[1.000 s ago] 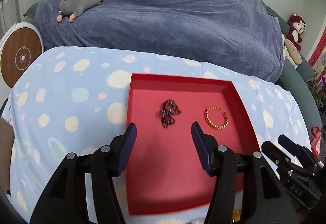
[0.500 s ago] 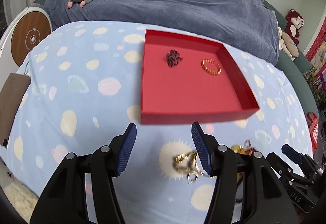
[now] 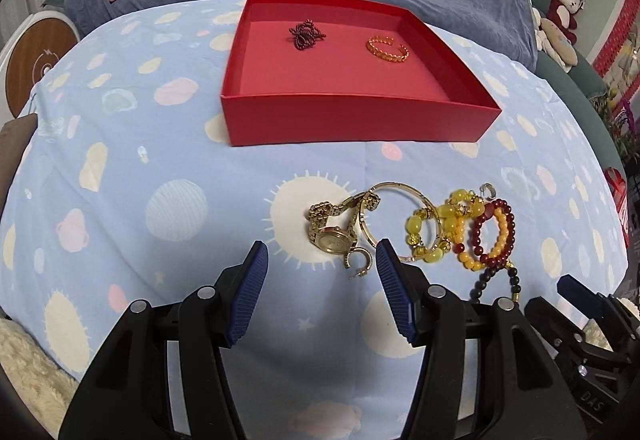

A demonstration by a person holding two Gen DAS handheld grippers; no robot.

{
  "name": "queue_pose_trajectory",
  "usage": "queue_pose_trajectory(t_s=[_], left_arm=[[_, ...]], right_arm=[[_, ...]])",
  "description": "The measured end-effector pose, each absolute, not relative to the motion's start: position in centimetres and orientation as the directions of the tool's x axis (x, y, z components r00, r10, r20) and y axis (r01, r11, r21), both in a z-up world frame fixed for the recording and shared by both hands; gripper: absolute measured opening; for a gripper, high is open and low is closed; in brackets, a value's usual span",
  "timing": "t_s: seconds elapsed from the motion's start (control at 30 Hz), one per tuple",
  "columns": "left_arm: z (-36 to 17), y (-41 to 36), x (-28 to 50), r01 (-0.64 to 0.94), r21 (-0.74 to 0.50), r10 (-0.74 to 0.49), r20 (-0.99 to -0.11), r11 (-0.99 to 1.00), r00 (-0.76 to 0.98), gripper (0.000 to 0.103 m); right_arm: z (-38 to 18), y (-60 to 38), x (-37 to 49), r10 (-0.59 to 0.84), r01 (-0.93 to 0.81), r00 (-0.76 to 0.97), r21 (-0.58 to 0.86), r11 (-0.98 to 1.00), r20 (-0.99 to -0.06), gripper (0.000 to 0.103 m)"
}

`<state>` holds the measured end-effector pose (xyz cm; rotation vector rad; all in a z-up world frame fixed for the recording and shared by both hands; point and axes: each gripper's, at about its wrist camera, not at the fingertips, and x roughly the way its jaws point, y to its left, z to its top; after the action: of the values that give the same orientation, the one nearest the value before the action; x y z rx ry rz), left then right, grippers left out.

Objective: Organize jewelry
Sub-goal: 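Grasp the gold watch with the left gripper while the right gripper grasps the black bead bracelet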

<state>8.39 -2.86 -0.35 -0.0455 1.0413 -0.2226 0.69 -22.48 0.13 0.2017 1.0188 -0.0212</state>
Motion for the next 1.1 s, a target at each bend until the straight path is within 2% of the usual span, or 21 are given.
queue_pose_trajectory(t_s=[0.1, 0.2, 0.23, 0.3, 0.83, 1.0, 1.1], left_arm=[[-1.0, -3.0, 9.0, 0.145, -0.166, -0.216, -0.853, 0.975, 0.475, 0.051], [-1.4, -3.0, 9.6, 0.138, -0.183, -0.227, -0.856, 0.973, 0.464, 0.039], [-1.6, -3.1, 9.7, 0.141, -0.191, -0.235, -0.857, 0.972, 0.460, 0.031], [-1.8, -3.1, 9.8, 0.141, -0.195, -0.238, -0.859, 0.971, 0.453, 0.026], [0.0, 0.5, 6.3, 0.093, -0.191, -0.211, -0.834, 0.977, 0.510, 0.025], [-0.2, 2.4, 5.4, 0.046, -0.198, -0.193, -0.836, 0.979, 0.514, 0.025], [-0.2, 3.1, 5.1, 0.031, -0.205, -0.191, -0.834, 0.978, 0.517, 0.025]], right_arm=[[0.0, -22.6, 0.7, 0.082, 0.115, 0.526, 0.166, 0.979, -0.847, 0.066], [-0.5, -22.7, 0.7, 0.086, 0.120, 0.515, 0.171, 0.978, -0.853, 0.066], [-0.6, -22.7, 0.7, 0.088, 0.122, 0.511, 0.173, 0.977, -0.855, 0.066], [-0.8, -22.8, 0.6, 0.090, 0.127, 0.508, 0.177, 0.976, -0.857, 0.066], [-1.6, -22.9, 0.6, 0.101, 0.140, 0.492, 0.193, 0.971, -0.864, 0.066], [-1.9, -23.1, 0.8, 0.098, 0.158, 0.496, 0.201, 0.967, -0.863, 0.063], [-2.2, -23.1, 0.9, 0.096, 0.157, 0.493, 0.197, 0.968, -0.865, 0.056]])
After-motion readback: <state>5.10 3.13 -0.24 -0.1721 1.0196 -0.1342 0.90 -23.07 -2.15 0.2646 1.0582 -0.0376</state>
